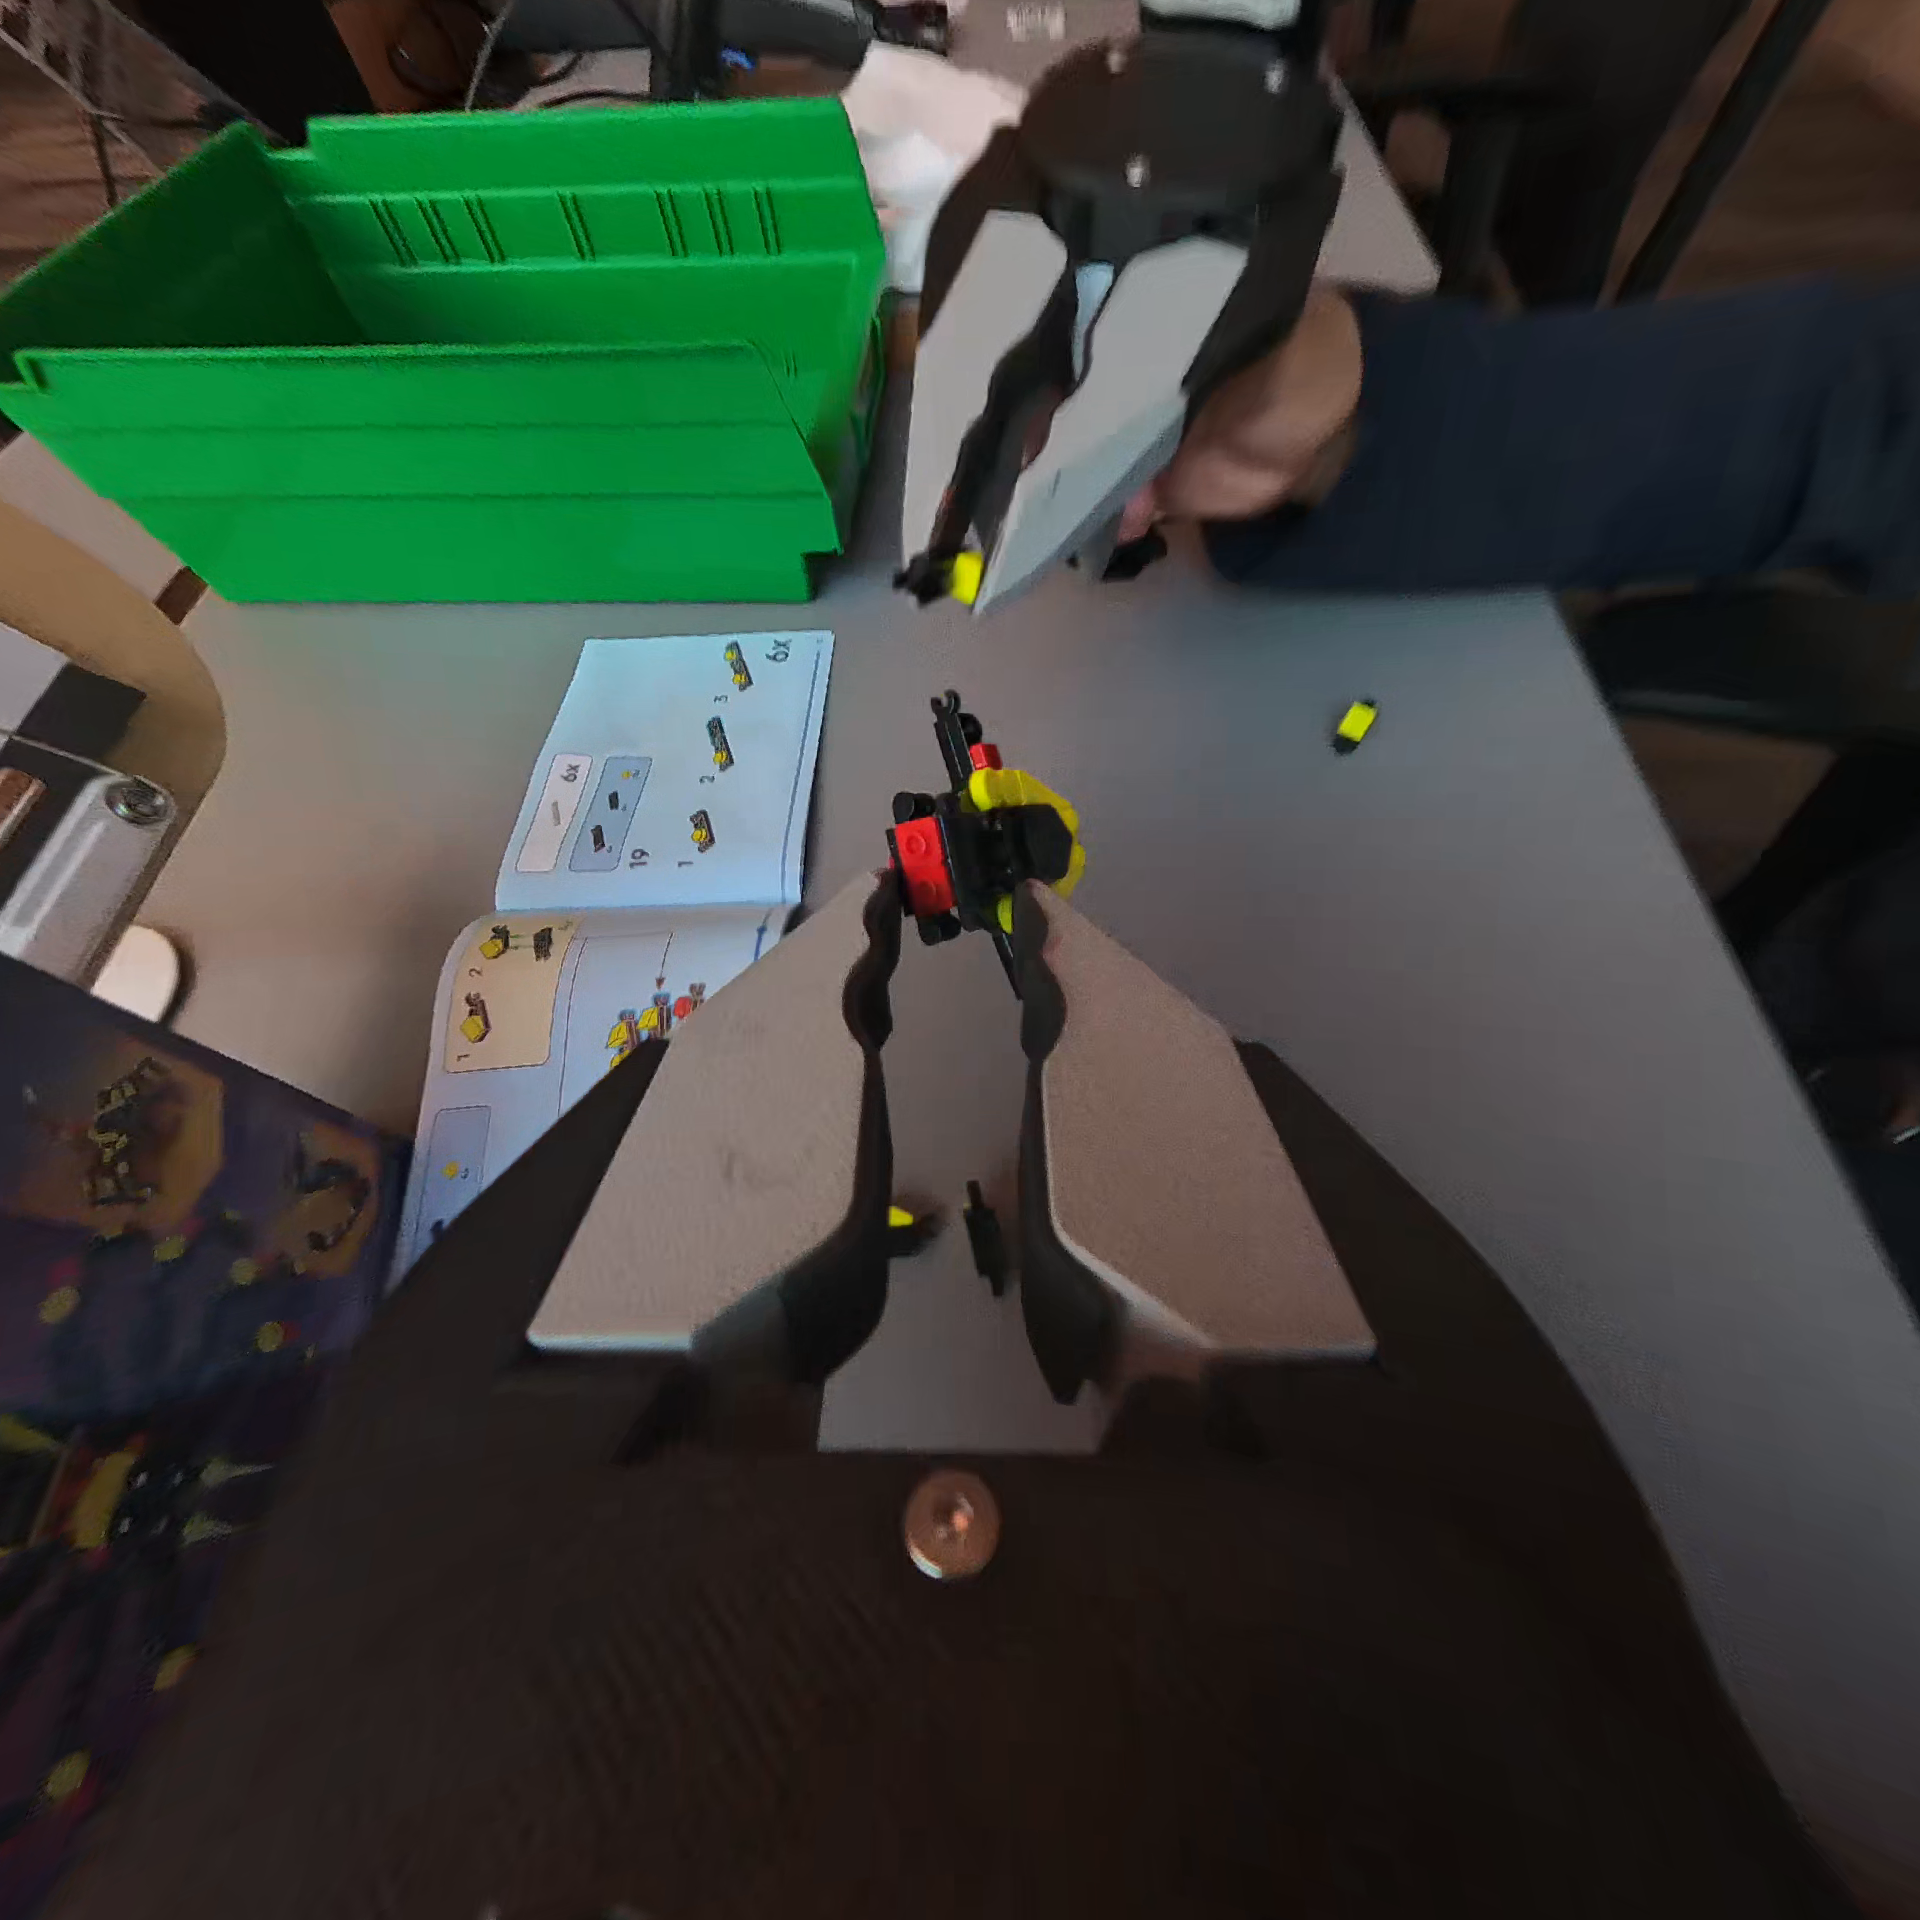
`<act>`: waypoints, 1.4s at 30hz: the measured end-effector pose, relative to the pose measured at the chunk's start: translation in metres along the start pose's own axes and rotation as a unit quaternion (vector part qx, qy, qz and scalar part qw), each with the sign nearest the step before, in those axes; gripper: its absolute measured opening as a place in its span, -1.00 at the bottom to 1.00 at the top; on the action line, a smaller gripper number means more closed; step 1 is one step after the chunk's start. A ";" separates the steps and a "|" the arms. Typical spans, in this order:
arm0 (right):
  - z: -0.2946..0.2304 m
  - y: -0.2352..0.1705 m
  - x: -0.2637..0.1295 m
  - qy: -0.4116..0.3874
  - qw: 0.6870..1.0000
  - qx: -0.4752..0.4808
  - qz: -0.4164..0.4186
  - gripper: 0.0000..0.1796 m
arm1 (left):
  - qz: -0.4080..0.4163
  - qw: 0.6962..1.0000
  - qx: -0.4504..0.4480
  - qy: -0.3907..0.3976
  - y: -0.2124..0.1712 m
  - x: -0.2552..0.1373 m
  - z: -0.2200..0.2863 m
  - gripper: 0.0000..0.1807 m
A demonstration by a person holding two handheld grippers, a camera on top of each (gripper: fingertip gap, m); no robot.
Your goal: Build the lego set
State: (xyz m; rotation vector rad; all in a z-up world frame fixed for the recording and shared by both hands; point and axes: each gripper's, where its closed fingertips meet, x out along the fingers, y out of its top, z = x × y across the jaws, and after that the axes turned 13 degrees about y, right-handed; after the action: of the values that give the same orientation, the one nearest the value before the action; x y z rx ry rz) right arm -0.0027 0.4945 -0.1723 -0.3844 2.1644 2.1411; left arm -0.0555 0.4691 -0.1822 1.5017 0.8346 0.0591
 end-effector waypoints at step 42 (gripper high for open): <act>-0.075 -0.070 0.057 0.188 0.965 -0.002 -0.184 -0.90 | -0.174 0.956 -0.141 -0.189 -0.070 0.003 0.055 -0.74</act>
State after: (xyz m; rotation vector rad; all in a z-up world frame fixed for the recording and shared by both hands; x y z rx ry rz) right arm -0.0322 0.4135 -0.2513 -1.1759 2.0422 1.9839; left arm -0.0562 0.4154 -0.2537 1.0366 0.7309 -0.3498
